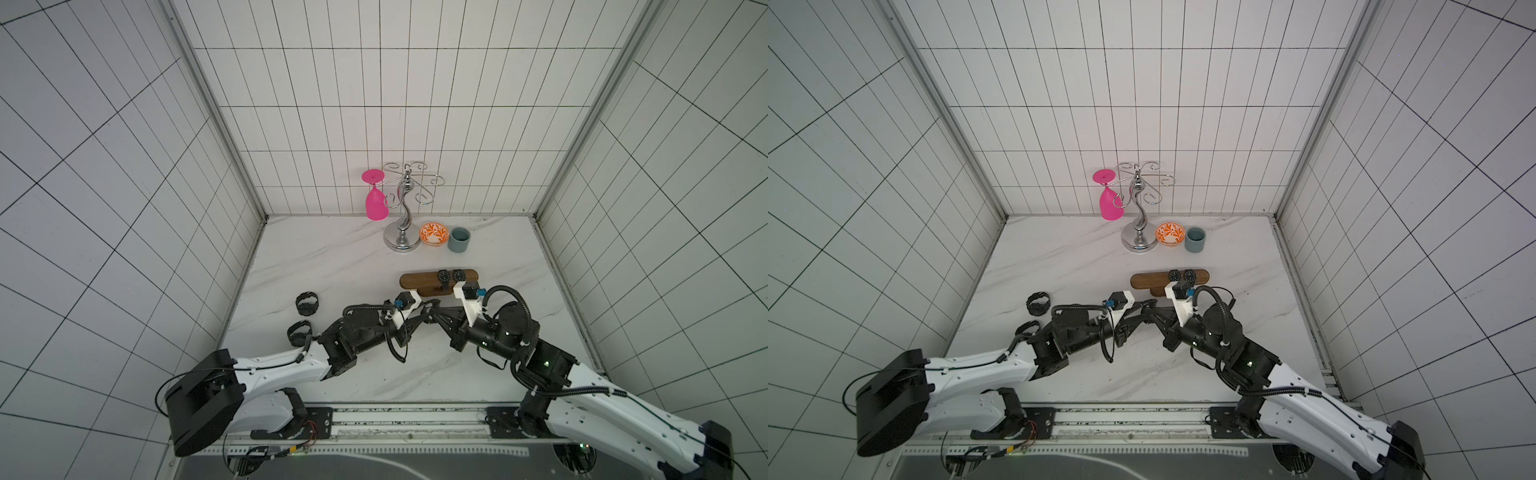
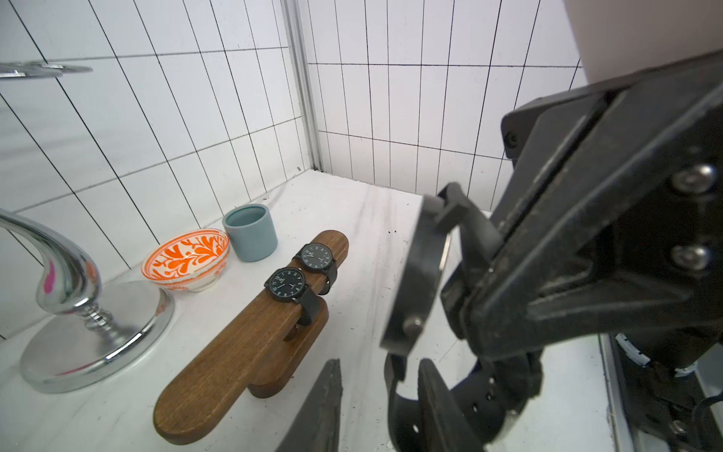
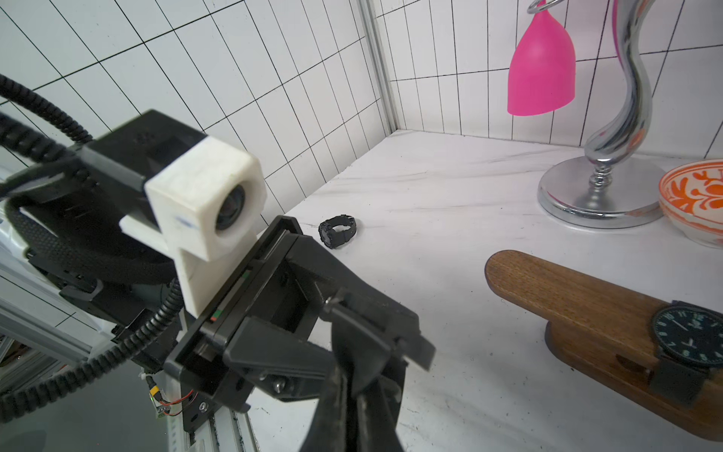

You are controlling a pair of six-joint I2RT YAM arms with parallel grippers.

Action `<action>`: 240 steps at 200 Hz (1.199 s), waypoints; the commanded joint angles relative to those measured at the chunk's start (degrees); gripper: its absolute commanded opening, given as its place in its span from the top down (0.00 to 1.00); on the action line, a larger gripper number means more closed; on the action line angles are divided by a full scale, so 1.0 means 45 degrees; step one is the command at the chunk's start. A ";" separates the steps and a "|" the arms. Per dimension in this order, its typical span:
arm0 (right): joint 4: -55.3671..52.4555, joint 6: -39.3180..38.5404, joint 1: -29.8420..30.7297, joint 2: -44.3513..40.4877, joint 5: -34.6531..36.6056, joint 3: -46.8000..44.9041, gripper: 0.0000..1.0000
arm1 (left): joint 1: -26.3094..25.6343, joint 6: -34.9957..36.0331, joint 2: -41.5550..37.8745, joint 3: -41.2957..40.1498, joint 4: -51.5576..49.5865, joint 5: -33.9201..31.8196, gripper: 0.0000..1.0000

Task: Place watch on stand
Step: Pick up the watch at the center of the board.

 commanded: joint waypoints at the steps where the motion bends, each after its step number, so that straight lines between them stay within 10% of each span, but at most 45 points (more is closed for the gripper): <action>1: 0.0781 -0.0376 0.0198 -0.0130 0.0484 -0.0415 0.96 | 0.0072 -0.0140 0.0109 0.0301 -0.0251 -0.0217 0.80; 51: 0.0708 -0.0414 0.0296 -0.0105 0.0778 -0.0554 0.93 | 0.0156 -0.0475 -0.0007 0.0386 -0.0102 -0.1401 0.98; 157: -0.0496 0.0052 0.0299 0.0955 0.3127 0.0503 0.55 | -0.0447 -0.1521 0.0343 0.1321 -0.1679 -0.6125 1.00; 240: 0.0533 0.0641 0.1214 0.1519 0.4097 -0.0010 0.55 | -0.0751 -0.5053 0.1012 0.3299 -0.5246 -0.7507 1.00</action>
